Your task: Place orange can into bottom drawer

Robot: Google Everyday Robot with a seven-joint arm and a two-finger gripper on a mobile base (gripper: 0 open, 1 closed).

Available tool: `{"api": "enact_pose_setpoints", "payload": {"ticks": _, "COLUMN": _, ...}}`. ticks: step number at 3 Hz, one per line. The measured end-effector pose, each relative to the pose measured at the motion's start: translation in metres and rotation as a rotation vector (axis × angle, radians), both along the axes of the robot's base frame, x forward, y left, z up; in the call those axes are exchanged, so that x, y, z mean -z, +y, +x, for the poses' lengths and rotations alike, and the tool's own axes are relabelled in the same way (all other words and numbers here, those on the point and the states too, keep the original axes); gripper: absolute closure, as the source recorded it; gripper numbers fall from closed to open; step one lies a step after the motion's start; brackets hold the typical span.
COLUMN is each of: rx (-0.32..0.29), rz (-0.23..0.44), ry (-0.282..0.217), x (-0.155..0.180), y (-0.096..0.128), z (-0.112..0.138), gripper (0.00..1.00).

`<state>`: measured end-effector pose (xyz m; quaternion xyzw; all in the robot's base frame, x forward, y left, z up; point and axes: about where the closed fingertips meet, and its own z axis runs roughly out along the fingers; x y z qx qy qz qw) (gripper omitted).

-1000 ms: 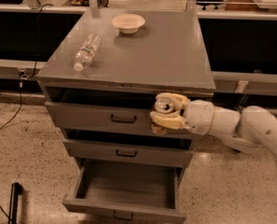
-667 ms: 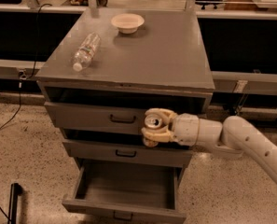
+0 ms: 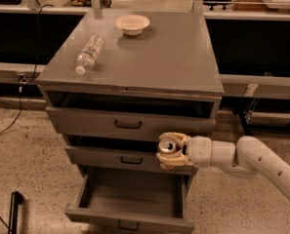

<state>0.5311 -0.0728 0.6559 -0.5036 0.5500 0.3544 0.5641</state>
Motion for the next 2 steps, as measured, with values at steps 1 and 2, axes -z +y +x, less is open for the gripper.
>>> {"api": "enact_pose_setpoints", "payload": {"ticks": 1, "rx": 0.001, "rz": -0.004, "ry": 0.002, "x": 0.002, "y": -0.001, "z": 0.000, "gripper": 1.00}}
{"api": "enact_pose_setpoints", "payload": {"ticks": 2, "rx": -0.006, "rz": 0.035, "ry": 0.062, "x": 0.034, "y": 0.004, "z": -0.001, "gripper": 1.00}}
